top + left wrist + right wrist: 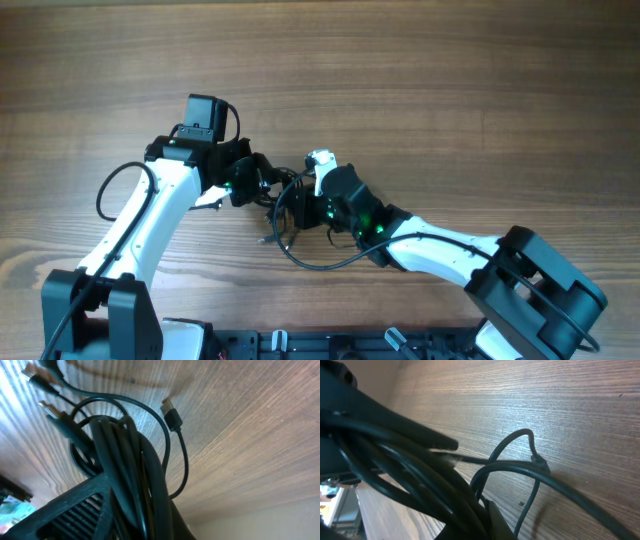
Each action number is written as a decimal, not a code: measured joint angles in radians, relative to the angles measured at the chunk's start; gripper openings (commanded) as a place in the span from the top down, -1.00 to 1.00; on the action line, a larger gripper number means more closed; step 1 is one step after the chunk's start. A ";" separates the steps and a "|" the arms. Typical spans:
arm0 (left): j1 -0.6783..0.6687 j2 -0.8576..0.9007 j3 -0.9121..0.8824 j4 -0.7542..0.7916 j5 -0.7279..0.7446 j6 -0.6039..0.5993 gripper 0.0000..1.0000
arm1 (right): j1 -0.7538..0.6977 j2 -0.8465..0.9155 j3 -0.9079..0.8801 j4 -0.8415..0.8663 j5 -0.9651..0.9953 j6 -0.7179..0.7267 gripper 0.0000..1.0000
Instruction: Untangle cables
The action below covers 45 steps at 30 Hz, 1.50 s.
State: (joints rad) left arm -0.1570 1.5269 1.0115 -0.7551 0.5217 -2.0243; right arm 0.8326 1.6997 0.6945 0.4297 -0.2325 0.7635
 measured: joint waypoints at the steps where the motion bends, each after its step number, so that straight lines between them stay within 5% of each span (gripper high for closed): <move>1: 0.000 0.000 -0.002 0.006 -0.004 0.000 0.92 | -0.002 0.000 0.002 -0.004 -0.024 0.000 0.91; 10: 0.047 0.000 -0.006 -0.023 -0.052 0.000 0.92 | -0.053 -0.029 0.031 -0.098 -0.199 -0.035 0.81; 13: 0.069 0.000 -0.006 -0.019 -0.067 0.000 0.92 | -0.053 -0.031 0.033 -0.115 -0.225 -0.042 0.29; 15: 0.113 0.000 -0.003 0.026 -0.158 0.000 0.92 | -0.053 -0.033 0.003 -0.154 -0.256 -0.050 0.12; 23: 0.140 0.000 -0.002 -0.005 -0.252 0.000 0.92 | -0.013 -0.033 -0.020 -0.020 -0.243 -0.186 -0.05; 39: 0.071 0.000 -0.002 -0.019 -0.101 0.000 0.92 | 0.053 0.058 0.002 0.111 0.014 -0.192 -0.04; 45: 0.071 0.000 -0.002 -0.019 -0.049 0.000 0.92 | 0.058 0.058 0.002 0.110 0.013 -0.159 0.26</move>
State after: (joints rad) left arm -0.0860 1.5269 1.0096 -0.7746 0.4725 -2.0243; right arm 0.8902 1.7580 0.6968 0.5400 -0.2192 0.6044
